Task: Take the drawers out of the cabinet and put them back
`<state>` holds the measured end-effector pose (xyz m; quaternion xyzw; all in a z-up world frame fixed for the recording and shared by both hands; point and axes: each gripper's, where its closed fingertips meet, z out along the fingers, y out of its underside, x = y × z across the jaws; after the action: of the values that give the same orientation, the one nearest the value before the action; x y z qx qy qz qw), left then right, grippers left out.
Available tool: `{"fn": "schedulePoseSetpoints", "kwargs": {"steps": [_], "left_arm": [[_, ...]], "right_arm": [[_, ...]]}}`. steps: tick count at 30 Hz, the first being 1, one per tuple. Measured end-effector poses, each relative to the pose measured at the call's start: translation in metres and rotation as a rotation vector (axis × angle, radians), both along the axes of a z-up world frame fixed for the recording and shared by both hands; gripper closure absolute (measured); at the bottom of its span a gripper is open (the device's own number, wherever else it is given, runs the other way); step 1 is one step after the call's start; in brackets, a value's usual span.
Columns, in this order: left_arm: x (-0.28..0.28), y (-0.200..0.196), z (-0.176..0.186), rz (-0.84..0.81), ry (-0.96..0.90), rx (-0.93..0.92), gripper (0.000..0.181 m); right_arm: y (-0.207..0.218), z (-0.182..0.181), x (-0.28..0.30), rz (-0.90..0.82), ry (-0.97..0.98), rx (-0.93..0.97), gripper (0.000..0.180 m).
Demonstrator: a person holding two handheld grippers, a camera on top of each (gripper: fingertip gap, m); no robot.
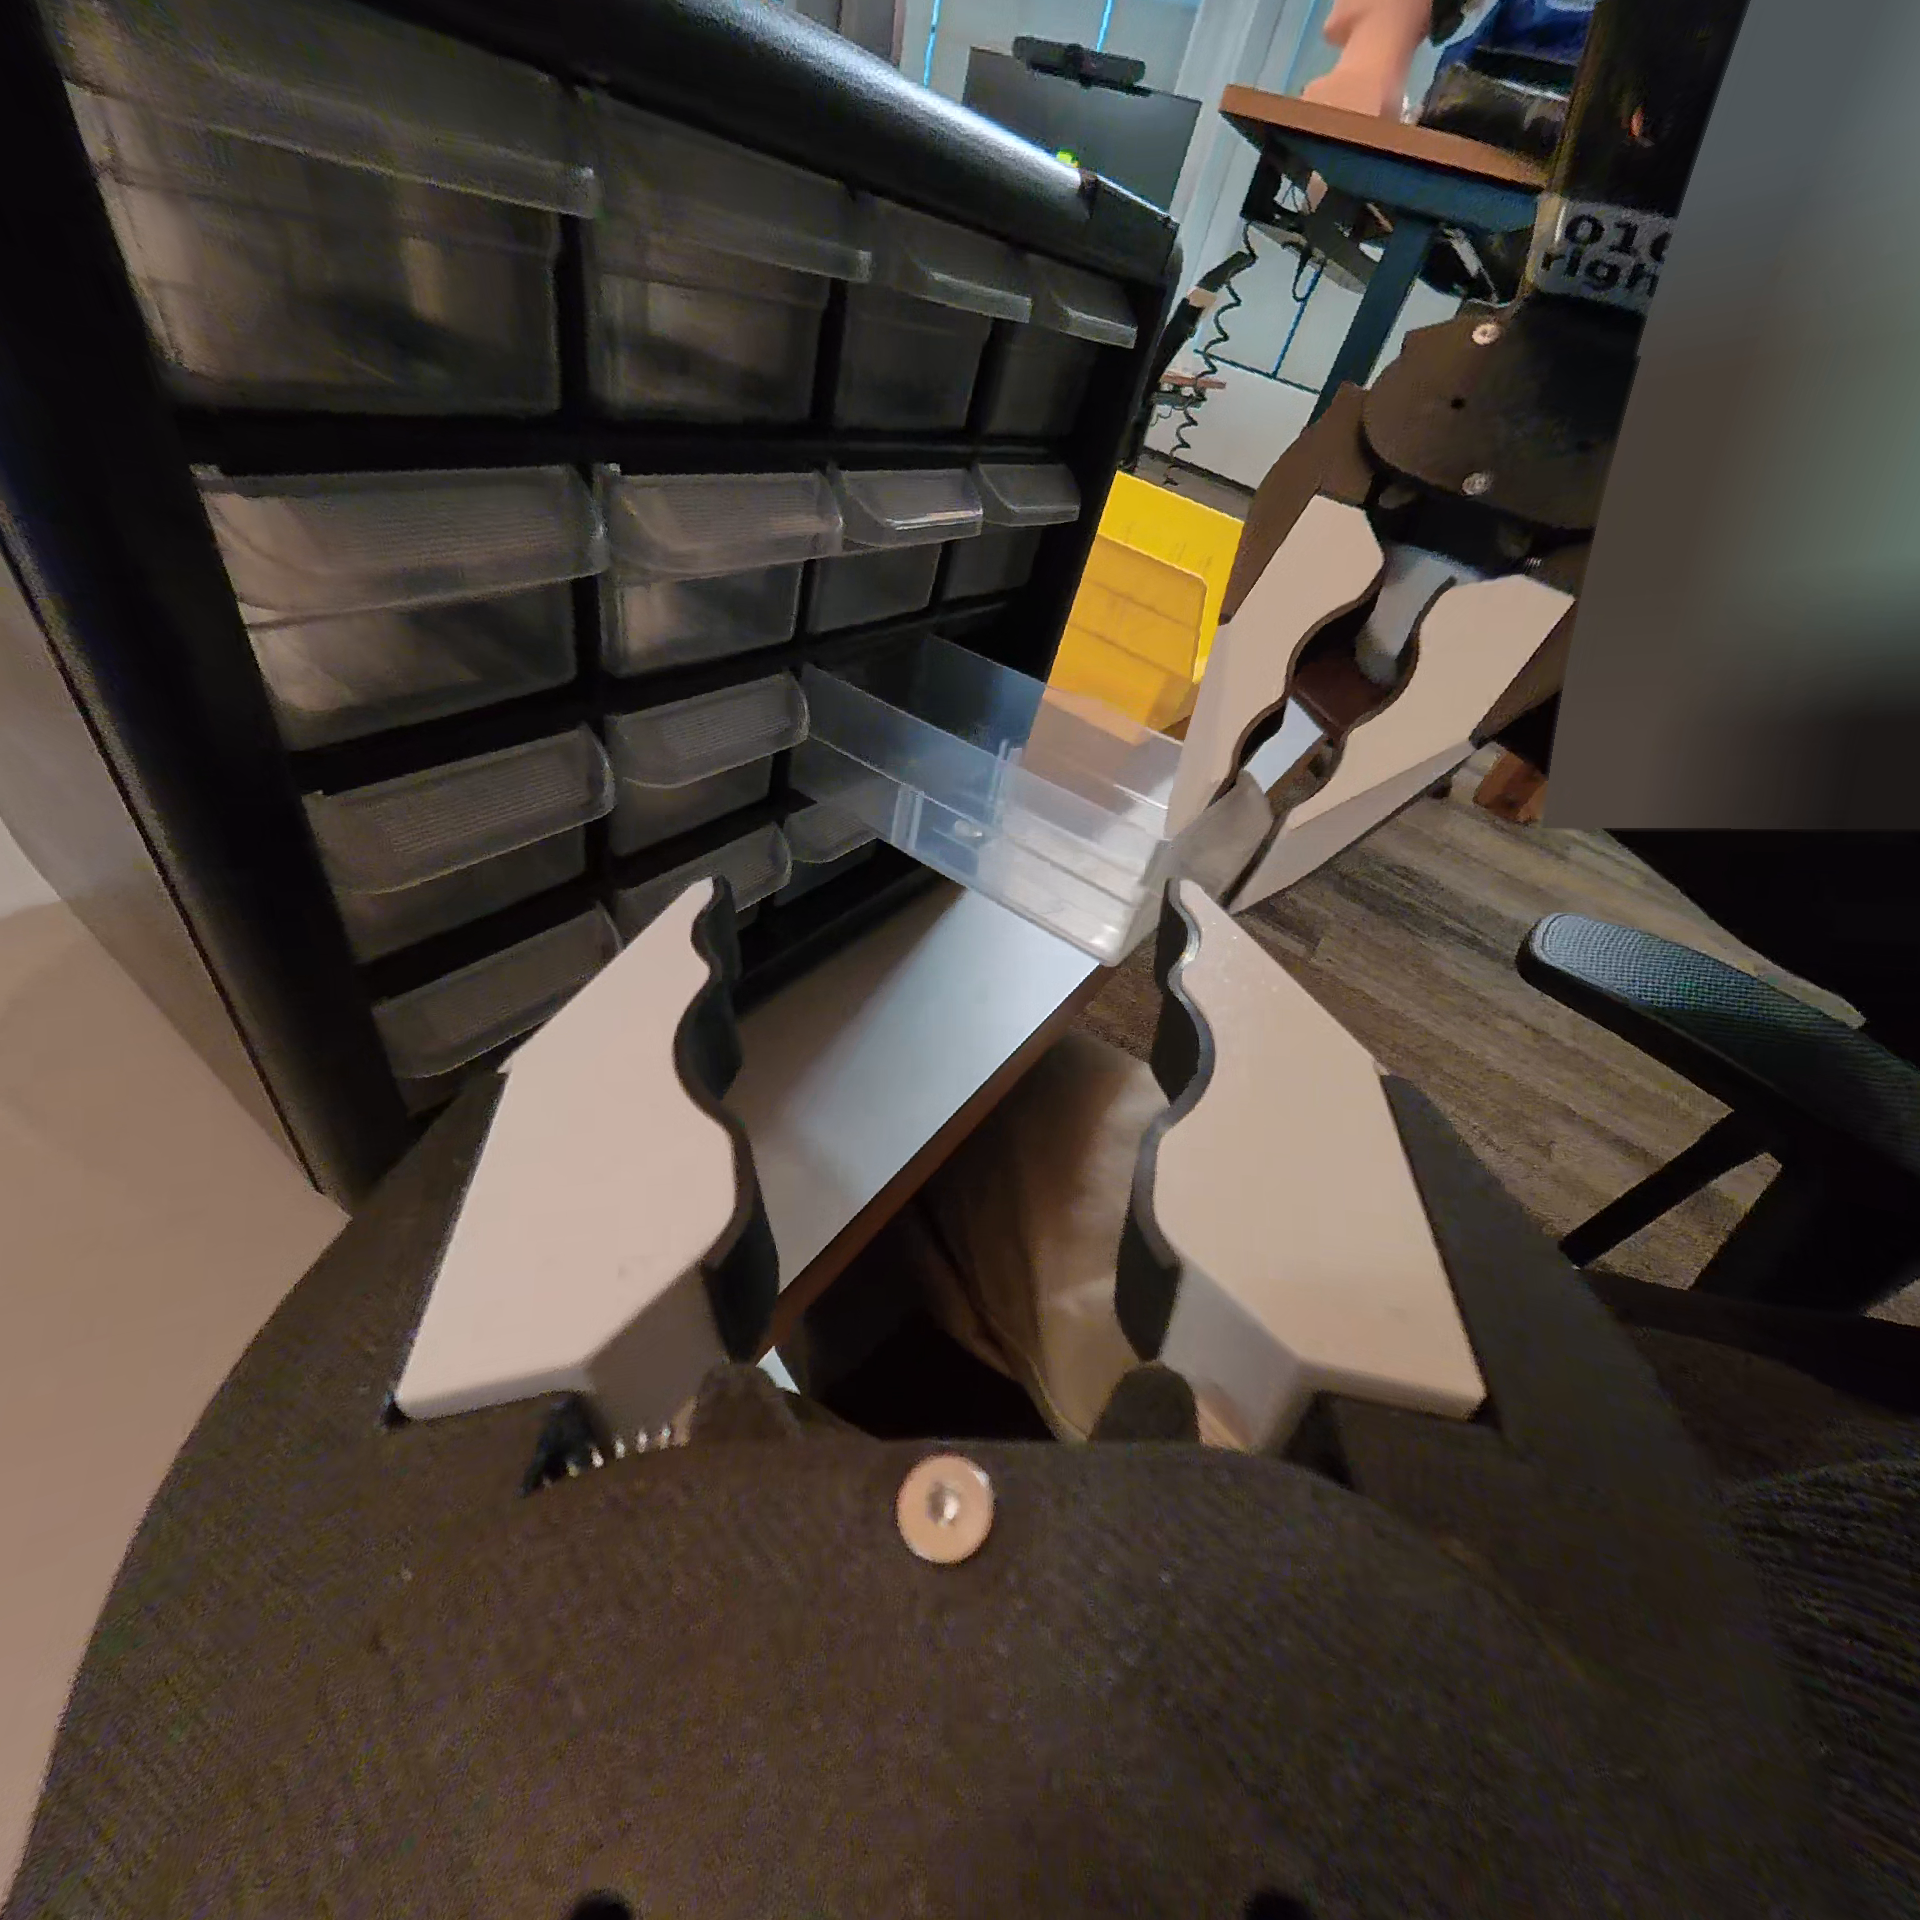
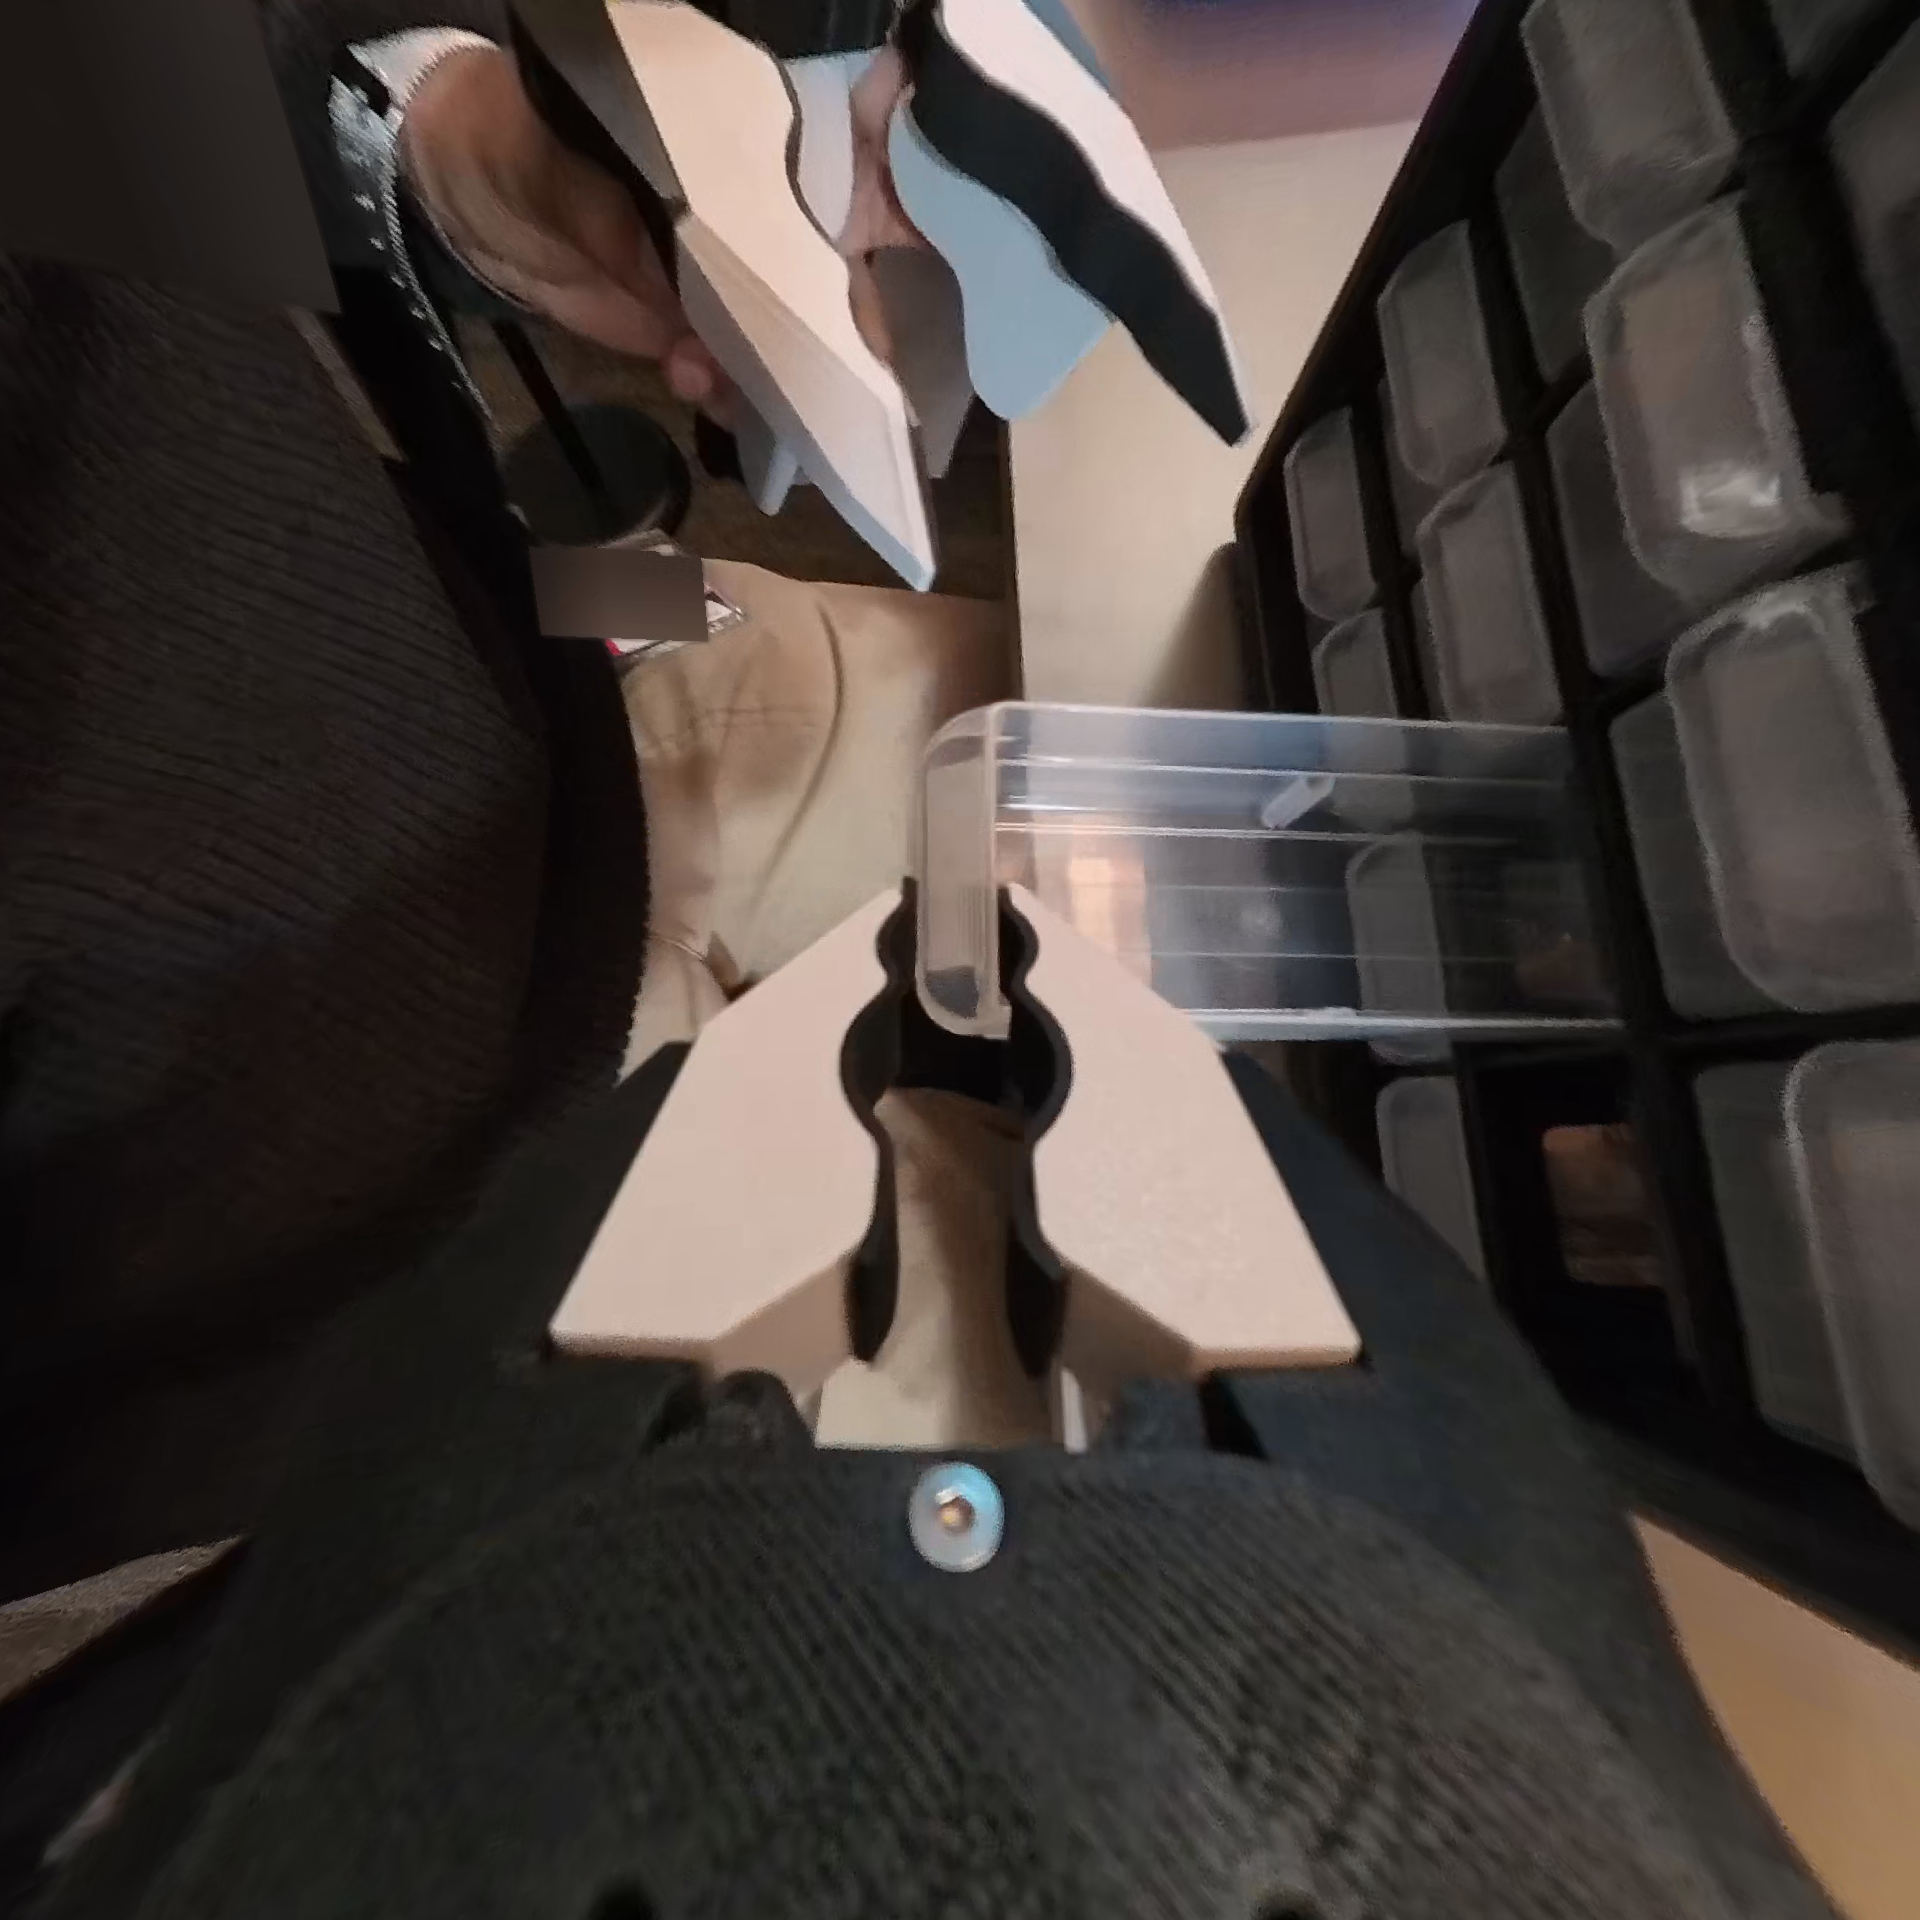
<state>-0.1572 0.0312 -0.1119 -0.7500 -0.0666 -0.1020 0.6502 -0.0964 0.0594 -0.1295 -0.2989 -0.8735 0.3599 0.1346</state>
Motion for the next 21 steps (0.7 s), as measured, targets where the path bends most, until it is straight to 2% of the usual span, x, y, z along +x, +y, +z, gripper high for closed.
{"fn": "schedulePoseSetpoints", "kwargs": {"steps": [4, 8, 9, 11, 14, 18, 21], "left_arm": [[-0.001, 0.000, -0.001, 0.000, -0.006, -0.001, 0.103], [-0.002, 0.000, 0.000, 0.003, -0.016, 0.002, 0.102], [-0.003, -0.001, 0.000, 0.005, -0.018, 0.002, 0.102], [-0.004, -0.001, -0.001, 0.008, -0.024, 0.003, 0.102], [-0.006, 0.000, -0.003, 0.009, -0.039, -0.002, 0.102], [-0.008, 0.002, -0.006, 0.001, -0.093, -0.014, 0.101], [-0.014, 0.002, -0.007, 0.021, -0.127, -0.008, 0.101]], "right_arm": [[0.012, -0.007, -0.014, -0.057, 0.065, 0.076, 0.162], [0.019, 0.006, -0.025, -0.151, 0.165, 0.059, 0.127], [0.017, 0.013, -0.024, -0.166, 0.188, 0.026, 0.123], [0.006, 0.031, -0.017, -0.166, 0.229, -0.082, 0.128], [-0.021, 0.040, 0.009, -0.085, 0.185, -0.285, 0.156], [-0.022, 0.004, 0.012, -0.128, 0.107, -0.277, 0.159], [-0.023, -0.003, 0.002, -0.166, 0.119, -0.319, 0.159]]}}
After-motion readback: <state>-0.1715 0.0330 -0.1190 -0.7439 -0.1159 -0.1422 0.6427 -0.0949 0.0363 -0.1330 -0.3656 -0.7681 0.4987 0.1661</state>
